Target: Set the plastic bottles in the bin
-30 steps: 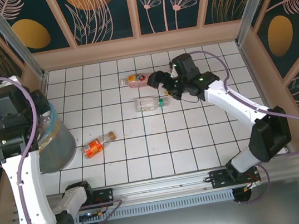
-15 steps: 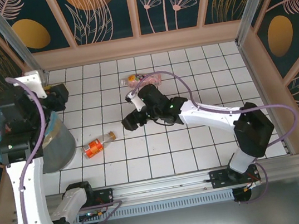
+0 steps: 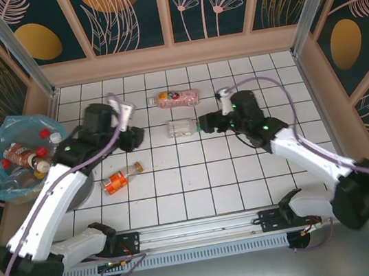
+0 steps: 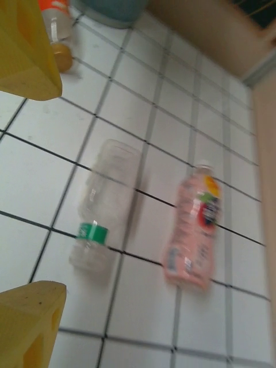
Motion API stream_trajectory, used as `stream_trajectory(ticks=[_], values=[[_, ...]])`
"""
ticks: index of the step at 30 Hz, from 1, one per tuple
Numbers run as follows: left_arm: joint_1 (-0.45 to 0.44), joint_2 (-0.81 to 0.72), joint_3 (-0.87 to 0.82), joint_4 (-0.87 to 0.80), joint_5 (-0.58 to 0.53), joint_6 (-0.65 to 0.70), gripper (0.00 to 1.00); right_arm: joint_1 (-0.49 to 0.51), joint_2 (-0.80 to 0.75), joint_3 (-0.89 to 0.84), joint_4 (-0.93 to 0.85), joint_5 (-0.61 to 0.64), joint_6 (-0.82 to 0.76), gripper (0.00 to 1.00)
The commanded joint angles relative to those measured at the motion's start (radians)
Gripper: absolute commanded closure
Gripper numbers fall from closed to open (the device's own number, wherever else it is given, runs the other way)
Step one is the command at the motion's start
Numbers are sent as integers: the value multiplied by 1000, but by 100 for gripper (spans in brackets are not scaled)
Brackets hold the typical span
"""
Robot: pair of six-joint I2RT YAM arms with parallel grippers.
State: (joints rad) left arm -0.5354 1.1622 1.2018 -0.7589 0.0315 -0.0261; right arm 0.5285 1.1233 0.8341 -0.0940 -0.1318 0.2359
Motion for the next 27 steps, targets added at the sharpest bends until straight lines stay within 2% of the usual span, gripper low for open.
stream_trajectory(ticks=[1, 8, 14, 20, 27], values=[[-63, 81, -37, -21, -47, 74, 45, -42, -116, -59, 37, 44, 22, 17], [-65, 255, -77, -136, -30, 100, 46, -52, -171, -111, 21, 46, 36, 15], [-65, 285, -140, -115, -56, 149, 44, -53, -127, -118, 33, 15, 64, 14], [-66, 357, -198, -100, -197, 169, 44, -51, -106, -107, 36, 9, 54, 14], [-66, 406, -220, 0, -260, 144, 44, -51, -96, -102, 20, -15, 62, 14]])
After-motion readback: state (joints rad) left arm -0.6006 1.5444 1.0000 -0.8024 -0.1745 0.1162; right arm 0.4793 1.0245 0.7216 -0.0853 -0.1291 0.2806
